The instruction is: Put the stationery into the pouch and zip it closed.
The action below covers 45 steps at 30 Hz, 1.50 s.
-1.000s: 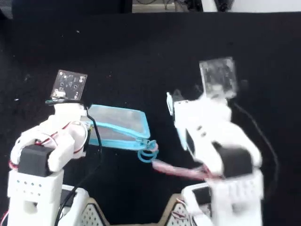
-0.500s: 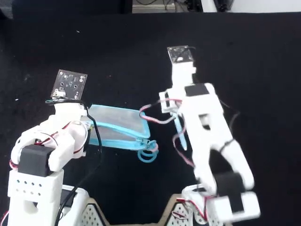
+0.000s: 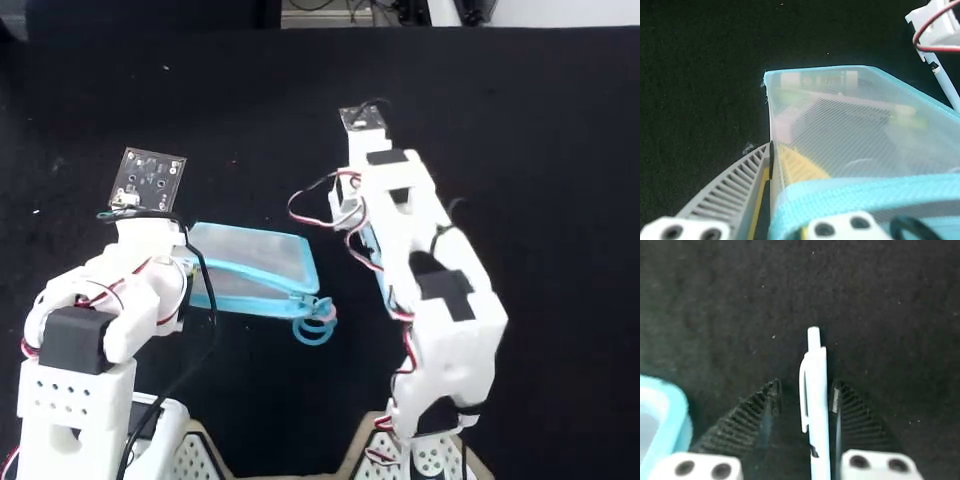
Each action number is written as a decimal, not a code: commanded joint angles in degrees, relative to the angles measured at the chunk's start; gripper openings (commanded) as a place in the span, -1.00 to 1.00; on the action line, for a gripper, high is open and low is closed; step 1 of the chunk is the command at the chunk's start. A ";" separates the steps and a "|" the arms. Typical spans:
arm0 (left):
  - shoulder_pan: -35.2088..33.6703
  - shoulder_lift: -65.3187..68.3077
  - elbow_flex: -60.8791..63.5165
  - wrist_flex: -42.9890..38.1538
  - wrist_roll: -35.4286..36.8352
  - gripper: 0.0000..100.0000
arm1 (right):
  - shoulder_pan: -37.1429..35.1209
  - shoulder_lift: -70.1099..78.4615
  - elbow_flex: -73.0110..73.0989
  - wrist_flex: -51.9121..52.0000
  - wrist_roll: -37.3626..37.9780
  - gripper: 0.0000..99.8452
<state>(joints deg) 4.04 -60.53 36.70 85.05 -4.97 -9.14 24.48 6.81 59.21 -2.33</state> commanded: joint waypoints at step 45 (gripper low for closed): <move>-0.13 0.35 0.04 -0.70 -0.35 -0.93 | 19.69 10.24 -19.47 30.24 28.13 -0.73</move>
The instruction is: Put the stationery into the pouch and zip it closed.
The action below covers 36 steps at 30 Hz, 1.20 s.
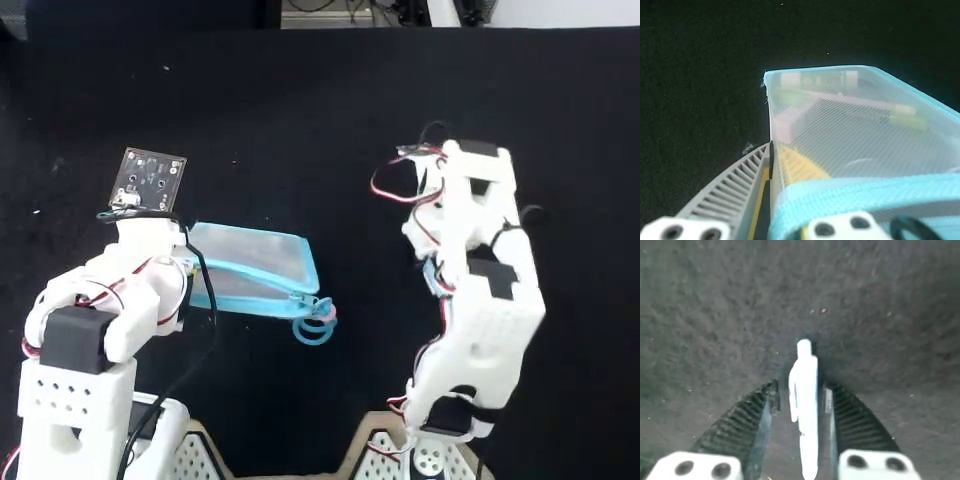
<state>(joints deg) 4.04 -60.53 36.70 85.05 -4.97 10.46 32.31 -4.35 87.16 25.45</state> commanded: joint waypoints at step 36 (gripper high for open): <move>-0.13 0.35 0.04 -0.70 -0.35 -0.93 | -16.44 -84.70 17.80 5.45 -7.47 -0.98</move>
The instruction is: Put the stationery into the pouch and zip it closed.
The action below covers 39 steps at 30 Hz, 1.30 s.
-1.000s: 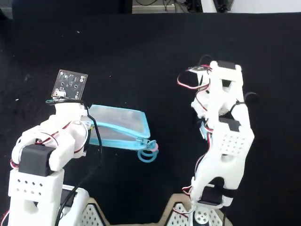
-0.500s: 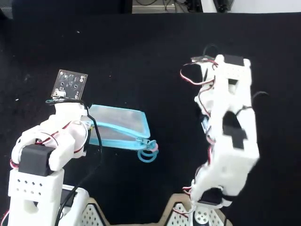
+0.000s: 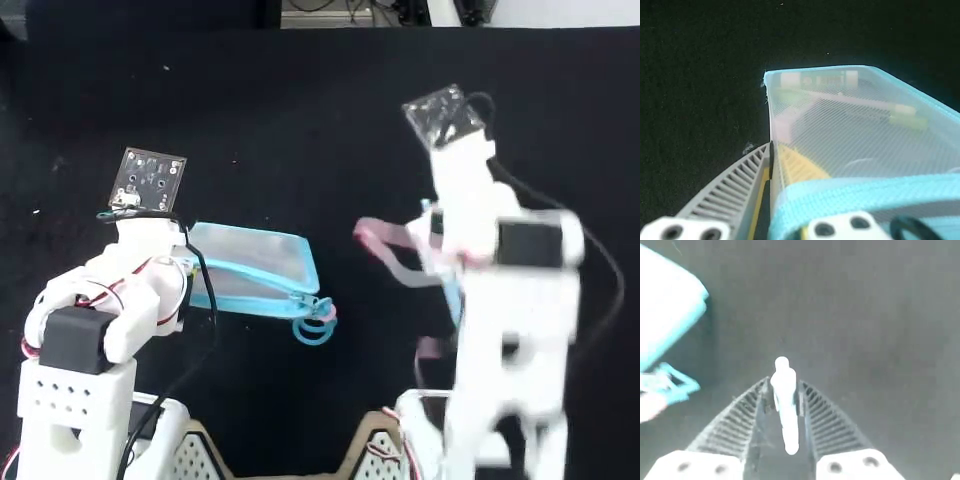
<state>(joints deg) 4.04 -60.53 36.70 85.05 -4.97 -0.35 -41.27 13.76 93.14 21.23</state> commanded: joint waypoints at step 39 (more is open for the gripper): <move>0.22 0.35 3.03 -4.13 -0.35 -0.93 | -53.71 -40.84 11.38 -30.59 -19.34 -0.98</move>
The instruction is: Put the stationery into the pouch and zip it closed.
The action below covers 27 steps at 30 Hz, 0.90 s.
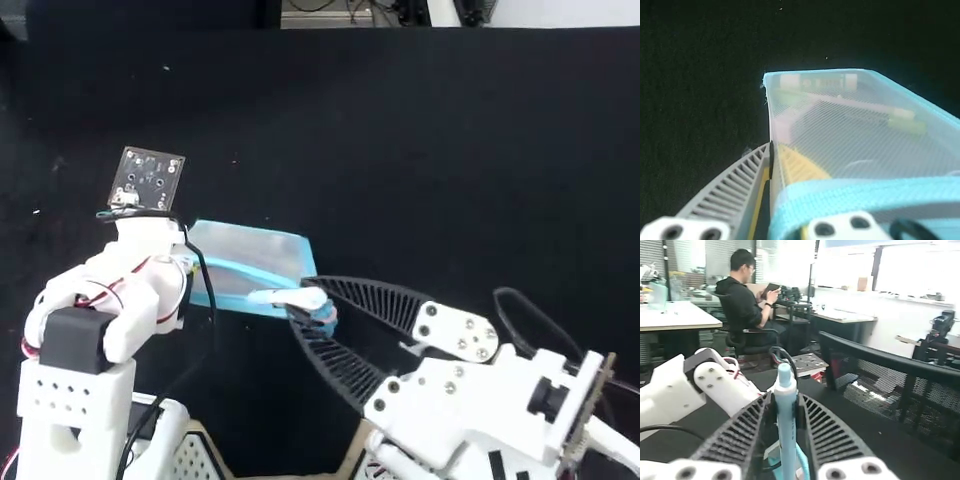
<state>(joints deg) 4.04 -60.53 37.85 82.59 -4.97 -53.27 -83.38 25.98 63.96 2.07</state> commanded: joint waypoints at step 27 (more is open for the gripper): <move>0.13 0.35 1.71 -1.41 -0.35 -0.93 | -0.70 1.19 15.08 -20.13 6.68 -0.98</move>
<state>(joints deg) 4.04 -60.53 40.40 81.45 -5.05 -53.98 -83.30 43.38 46.37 8.04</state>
